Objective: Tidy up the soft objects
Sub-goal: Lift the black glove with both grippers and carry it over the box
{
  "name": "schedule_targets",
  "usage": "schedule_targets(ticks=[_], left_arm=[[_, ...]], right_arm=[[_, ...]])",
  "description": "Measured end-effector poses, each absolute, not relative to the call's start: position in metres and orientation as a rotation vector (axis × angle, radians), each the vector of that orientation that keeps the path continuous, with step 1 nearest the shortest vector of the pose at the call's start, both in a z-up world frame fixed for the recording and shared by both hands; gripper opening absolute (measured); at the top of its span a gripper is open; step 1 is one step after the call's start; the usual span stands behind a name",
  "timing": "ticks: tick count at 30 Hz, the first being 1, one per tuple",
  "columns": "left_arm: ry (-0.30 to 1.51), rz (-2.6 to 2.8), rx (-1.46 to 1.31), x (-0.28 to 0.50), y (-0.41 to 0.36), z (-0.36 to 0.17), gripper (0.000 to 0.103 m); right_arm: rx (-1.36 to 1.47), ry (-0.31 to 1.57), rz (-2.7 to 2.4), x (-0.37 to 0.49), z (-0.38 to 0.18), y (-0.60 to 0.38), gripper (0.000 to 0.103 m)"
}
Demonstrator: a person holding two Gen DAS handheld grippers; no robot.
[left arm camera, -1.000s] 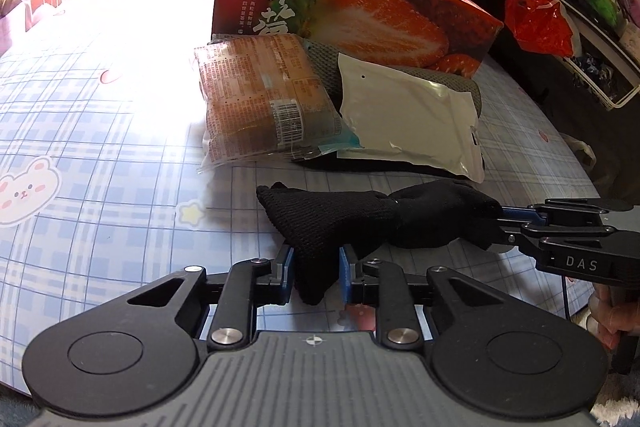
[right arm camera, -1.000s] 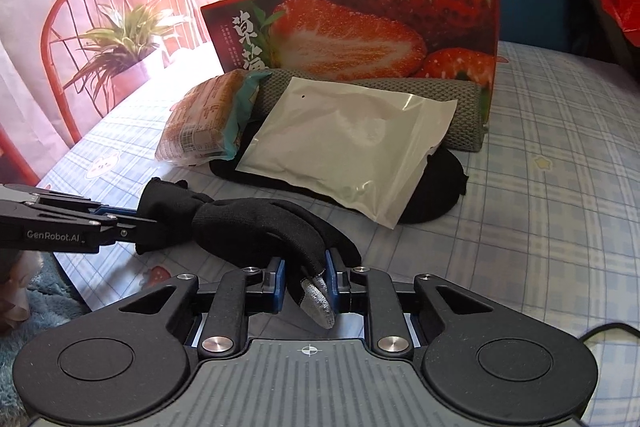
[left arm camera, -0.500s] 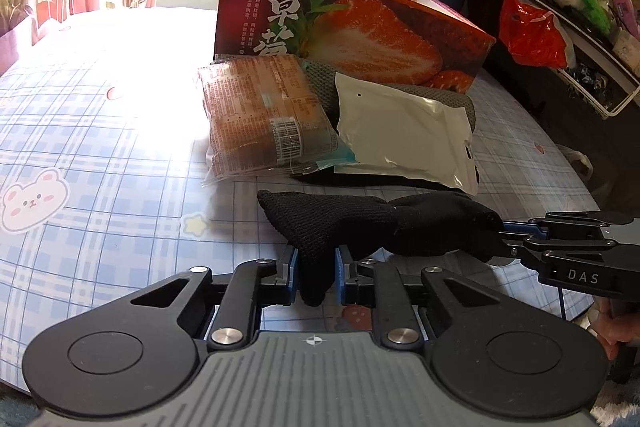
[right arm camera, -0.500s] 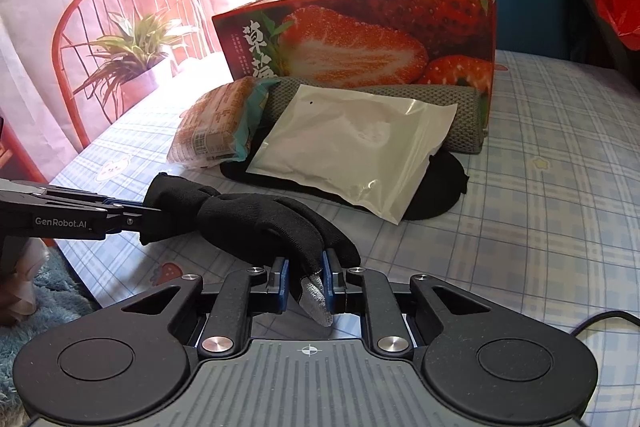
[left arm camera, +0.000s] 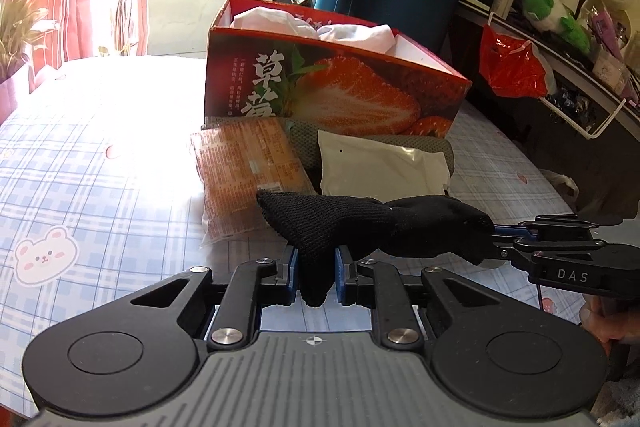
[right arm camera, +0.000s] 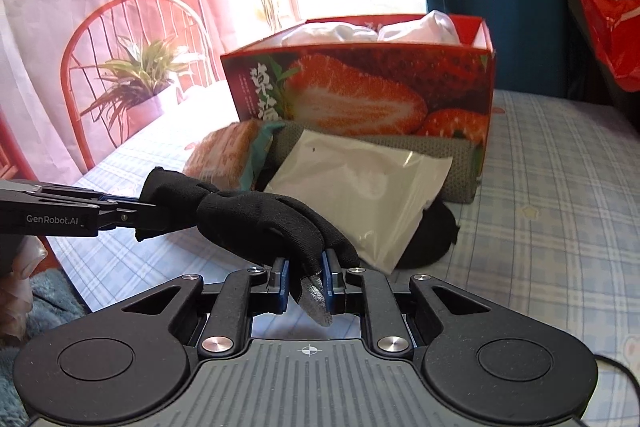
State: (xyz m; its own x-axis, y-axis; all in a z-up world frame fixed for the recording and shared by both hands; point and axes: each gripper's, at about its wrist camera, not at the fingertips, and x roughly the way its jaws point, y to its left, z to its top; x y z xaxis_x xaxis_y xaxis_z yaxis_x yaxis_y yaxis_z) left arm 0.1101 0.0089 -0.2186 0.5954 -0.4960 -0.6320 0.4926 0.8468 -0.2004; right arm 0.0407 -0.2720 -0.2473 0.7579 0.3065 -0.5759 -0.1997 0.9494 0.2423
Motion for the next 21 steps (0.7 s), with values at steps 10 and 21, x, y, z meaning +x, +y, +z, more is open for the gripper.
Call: schedule_targets(ticks=[10, 21], left_arm=[[0.666, -0.589, -0.009, 0.12, 0.001, -0.187, 0.019], [0.618, -0.596, -0.014, 0.144, -0.01, -0.156, 0.019]], right_arm=[[0.186, 0.617, 0.278, 0.053, -0.22, -0.282, 0.015], [0.163, 0.55, 0.269, 0.079, -0.182, -0.295, 0.015]])
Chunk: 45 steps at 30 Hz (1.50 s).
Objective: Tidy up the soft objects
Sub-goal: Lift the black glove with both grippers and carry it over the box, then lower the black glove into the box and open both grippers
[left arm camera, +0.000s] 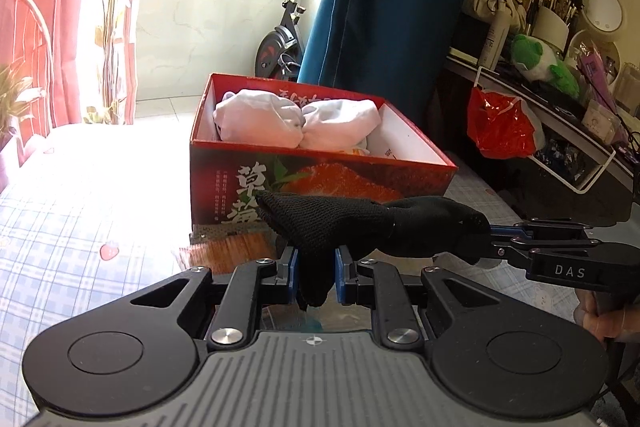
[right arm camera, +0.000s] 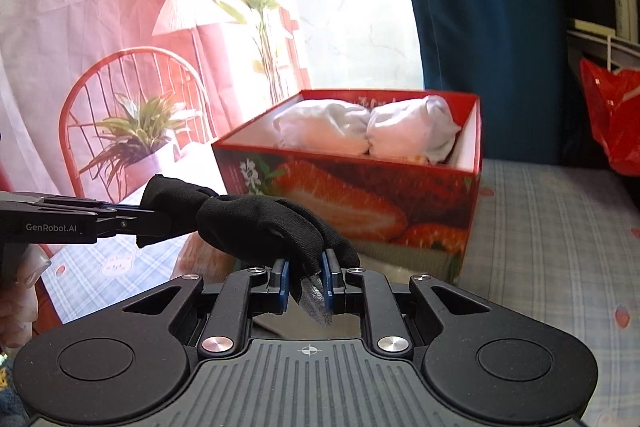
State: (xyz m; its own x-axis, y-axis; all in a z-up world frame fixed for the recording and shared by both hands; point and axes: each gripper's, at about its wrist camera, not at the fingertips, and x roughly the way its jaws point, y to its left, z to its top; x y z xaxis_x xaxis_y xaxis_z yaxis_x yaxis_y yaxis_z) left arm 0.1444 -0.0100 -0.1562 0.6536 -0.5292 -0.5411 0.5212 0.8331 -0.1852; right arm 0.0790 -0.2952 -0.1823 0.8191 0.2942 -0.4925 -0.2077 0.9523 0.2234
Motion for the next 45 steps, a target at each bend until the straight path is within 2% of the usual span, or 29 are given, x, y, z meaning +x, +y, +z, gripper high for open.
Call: schedule_targets(ticks=[15, 19, 27, 40, 45], left_arm=[[0.59, -0.555, 0.014, 0.228, -0.043, -0.119, 0.019], [0.606, -0.528, 0.052, 0.261, -0.064, -0.12, 0.019], [0.746, -0.507, 0.057, 0.314, -0.084, -0.143, 0.019], [0.789, -0.478, 0.168, 0.331, -0.099, -0.161, 0.02], [0.754, -0.465, 0.175, 0.328, -0.099, -0.159, 0.025]], right_arm=[[0.13, 0.507, 0.225, 0.167, -0.141, -0.311, 0.015], [0.123, 0.513, 0.186, 0.203, -0.145, -0.318, 0.015], [0.149, 0.619, 0.116, 0.262, -0.171, -0.325, 0.015], [0.186, 0.712, 0.078, 0.29, -0.2, -0.325, 0.016], [0.158, 0.679, 0.052, 0.287, -0.195, -0.323, 0.022]])
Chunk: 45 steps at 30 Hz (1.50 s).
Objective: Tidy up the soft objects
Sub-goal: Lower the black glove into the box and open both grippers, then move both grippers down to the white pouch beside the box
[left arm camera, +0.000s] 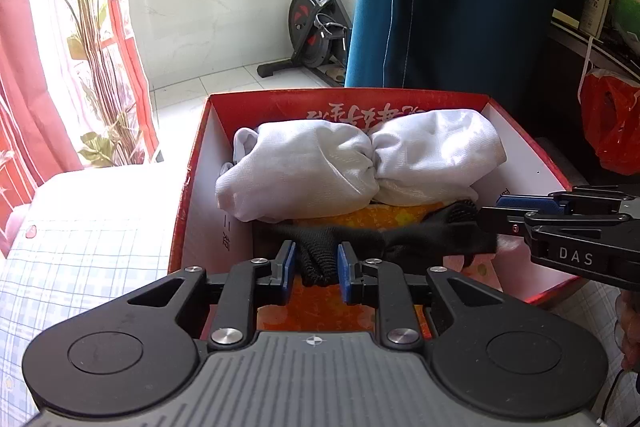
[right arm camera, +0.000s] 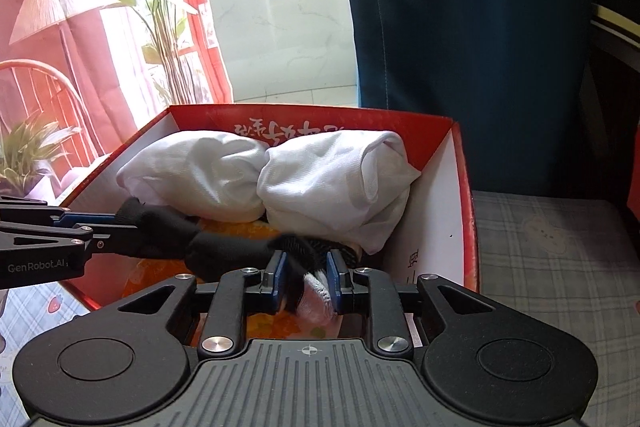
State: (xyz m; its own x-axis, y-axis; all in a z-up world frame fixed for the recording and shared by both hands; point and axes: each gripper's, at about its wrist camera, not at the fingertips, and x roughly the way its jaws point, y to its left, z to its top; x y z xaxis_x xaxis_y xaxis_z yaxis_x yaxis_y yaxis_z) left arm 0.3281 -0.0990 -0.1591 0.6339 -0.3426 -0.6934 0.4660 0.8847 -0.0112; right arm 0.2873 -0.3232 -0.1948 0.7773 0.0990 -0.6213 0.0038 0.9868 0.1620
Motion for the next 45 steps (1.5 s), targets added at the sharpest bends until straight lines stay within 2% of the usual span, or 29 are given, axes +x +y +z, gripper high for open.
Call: schedule_targets(ticks=[2, 4, 11, 13, 15, 23, 30, 45], left_arm=[[0.732, -0.459, 0.181, 0.324, -0.096, -0.155, 0.03], [0.712, -0.457, 0.169, 0.319, -0.091, -0.149, 0.043], [0.611, -0.465, 0.143, 0.289, -0.073, -0.125, 0.077], [0.584, -0.466, 0.128, 0.278, -0.066, -0.12, 0.095], [0.562, -0.472, 0.112, 0.267, -0.059, -0.115, 0.1], [0.579, -0.442, 0.098, 0.232, -0.04, -0.118, 0.103], [0.522, -0.348, 0.231, 0.195, -0.038, -0.134, 0.103], [0.557, -0.405, 0.189, 0.164, -0.043, -0.166, 0.1]], right_arm=[[0.148, 0.652, 0.047, 0.282, -0.191, -0.323, 0.025], [0.138, 0.633, 0.049, 0.277, -0.186, -0.324, 0.032], [0.091, 0.572, 0.049, 0.248, -0.172, -0.319, 0.074], [0.086, 0.551, 0.051, 0.238, -0.167, -0.317, 0.087], [0.086, 0.524, 0.053, 0.226, -0.162, -0.316, 0.102], [0.14, 0.431, 0.049, 0.183, -0.156, -0.316, 0.103], [0.122, 0.388, 0.014, 0.146, -0.172, -0.31, 0.103], [0.299, 0.521, -0.005, 0.112, -0.249, -0.321, 0.102]])
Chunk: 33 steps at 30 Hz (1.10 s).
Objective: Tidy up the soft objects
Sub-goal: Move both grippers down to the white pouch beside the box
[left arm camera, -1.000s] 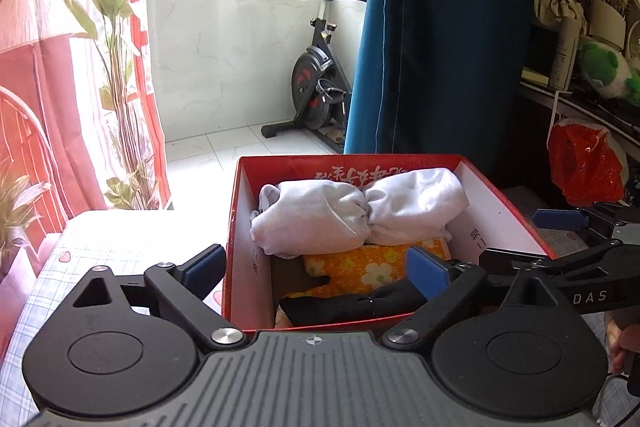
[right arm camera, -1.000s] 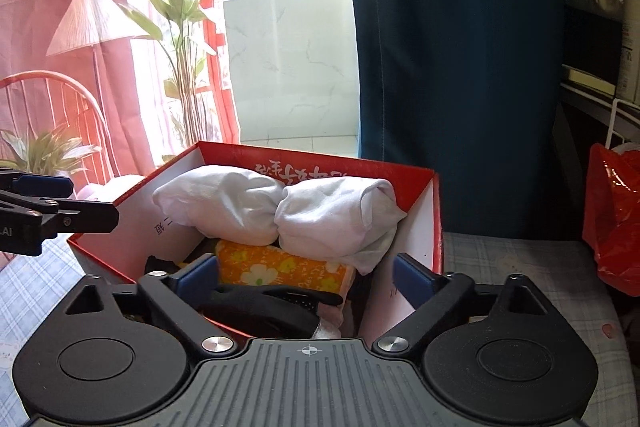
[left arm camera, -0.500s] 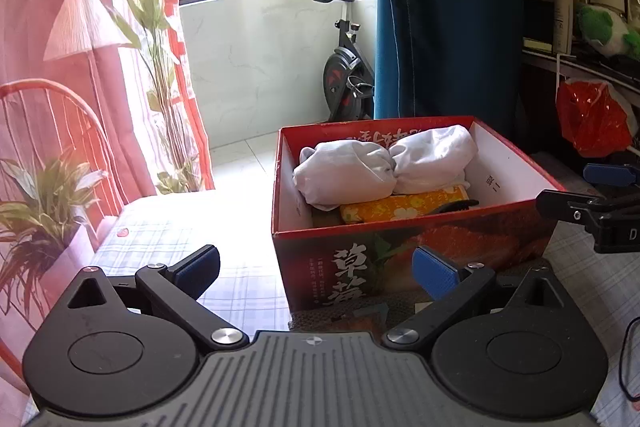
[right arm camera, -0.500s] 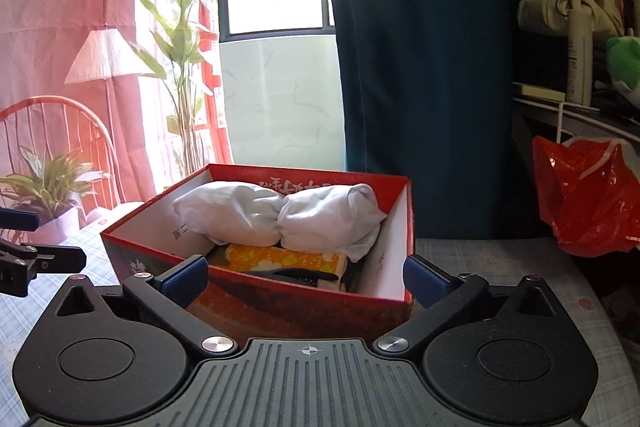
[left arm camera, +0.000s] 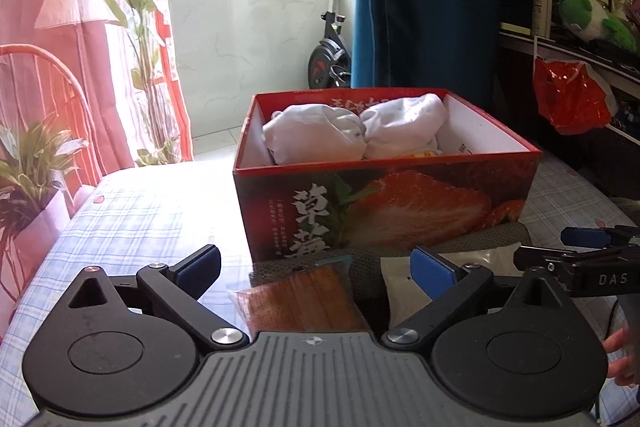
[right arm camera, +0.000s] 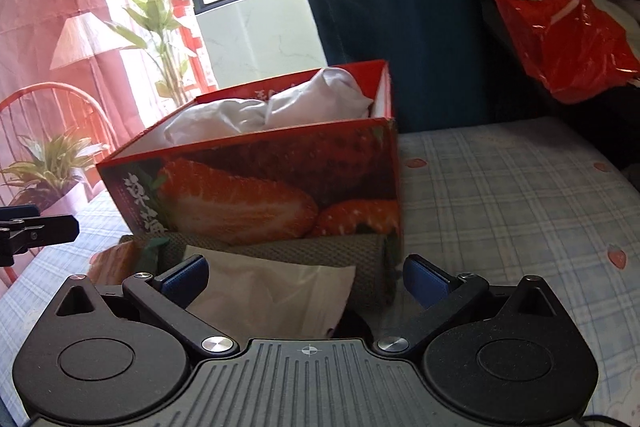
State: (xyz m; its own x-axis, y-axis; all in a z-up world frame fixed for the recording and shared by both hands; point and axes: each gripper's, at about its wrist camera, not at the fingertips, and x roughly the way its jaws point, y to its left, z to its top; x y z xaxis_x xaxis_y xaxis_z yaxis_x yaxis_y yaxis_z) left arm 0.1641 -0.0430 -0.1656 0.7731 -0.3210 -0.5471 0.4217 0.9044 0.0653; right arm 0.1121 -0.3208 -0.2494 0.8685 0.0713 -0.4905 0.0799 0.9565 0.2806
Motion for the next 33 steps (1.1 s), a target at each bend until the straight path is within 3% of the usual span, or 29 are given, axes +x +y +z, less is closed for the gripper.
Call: schedule_targets(ticks=[4, 16, 25, 30, 33], left_arm=[[0.611, -0.448, 0.163, 0.164, -0.053, -0.175, 0.095], [0.69, -0.505, 0.138, 0.172, -0.074, -0.207, 0.078], [0.69, -0.512, 0.128, 0.172, -0.072, -0.213, 0.075], [0.693, -0.529, 0.126, 0.176, -0.071, -0.213, 0.072], [0.69, -0.528, 0.14, 0.176, -0.073, -0.213, 0.069]], right_arm=[[0.379, 0.557, 0.008, 0.109, -0.264, -0.33, 0.103], [0.196, 0.597, 0.055, 0.112, -0.27, -0.311, 0.103], [0.235, 0.621, 0.067, 0.116, -0.276, -0.316, 0.102], [0.187, 0.629, 0.065, 0.117, -0.278, -0.311, 0.088], [0.173, 0.616, 0.078, 0.116, -0.277, -0.309, 0.086]])
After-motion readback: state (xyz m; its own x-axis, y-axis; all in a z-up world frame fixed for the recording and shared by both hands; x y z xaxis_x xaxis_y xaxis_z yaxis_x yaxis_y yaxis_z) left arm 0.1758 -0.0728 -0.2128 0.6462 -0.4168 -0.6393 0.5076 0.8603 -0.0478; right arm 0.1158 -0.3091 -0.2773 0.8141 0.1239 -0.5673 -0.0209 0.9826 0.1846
